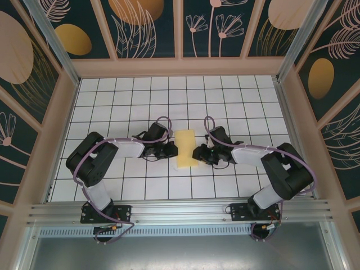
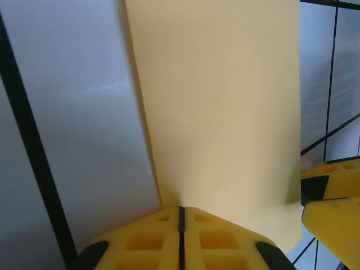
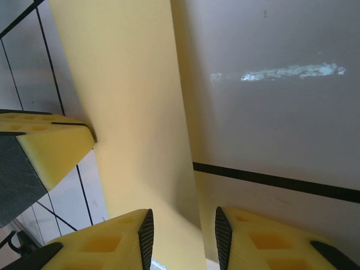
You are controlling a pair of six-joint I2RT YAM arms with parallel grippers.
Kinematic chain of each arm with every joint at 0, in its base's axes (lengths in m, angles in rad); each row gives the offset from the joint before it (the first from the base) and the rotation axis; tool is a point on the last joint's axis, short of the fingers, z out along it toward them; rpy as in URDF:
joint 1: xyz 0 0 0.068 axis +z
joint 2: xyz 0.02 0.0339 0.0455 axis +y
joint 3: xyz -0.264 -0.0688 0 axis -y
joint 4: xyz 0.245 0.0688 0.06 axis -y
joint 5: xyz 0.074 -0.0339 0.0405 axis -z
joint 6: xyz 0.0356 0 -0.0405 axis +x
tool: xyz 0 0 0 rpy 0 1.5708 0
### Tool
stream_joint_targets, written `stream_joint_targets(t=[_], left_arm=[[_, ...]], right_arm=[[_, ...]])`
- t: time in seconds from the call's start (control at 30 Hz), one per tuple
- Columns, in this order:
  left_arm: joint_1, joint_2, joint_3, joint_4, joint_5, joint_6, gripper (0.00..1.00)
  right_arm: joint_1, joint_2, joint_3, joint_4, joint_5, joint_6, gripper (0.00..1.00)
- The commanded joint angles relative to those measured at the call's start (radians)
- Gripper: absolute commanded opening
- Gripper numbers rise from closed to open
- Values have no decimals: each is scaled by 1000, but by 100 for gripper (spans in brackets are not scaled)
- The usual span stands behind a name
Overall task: Fold a paper plane with a square sheet of paper (pick it up from the middle)
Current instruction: Third fold the triangle at the center of the table.
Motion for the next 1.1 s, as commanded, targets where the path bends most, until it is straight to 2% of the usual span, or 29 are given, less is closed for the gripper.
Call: stream_joint_targets(t=[0.0, 0.2, 0.47, 0.63, 0.9, 1.07], left_arm=[[-7, 27, 8, -51, -20, 23, 10], [-6, 36, 18, -62, -17, 36, 10], [-6, 50, 24, -80, -25, 53, 10], [-6, 54, 26, -87, -35, 61, 10], [-6, 55, 40, -118, -62, 91, 10], [-6, 51, 49, -129, -65, 101, 11]], right_arm=[[7, 9, -18, 53, -43, 12, 37], [-13, 7, -7, 63, -54, 4, 36], [-39, 64, 43, 86, -131, -42, 36], [-95, 120, 89, 76, -151, -67, 29], [-129, 143, 108, 73, -179, -88, 28], [-131, 156, 109, 87, -201, -89, 19]])
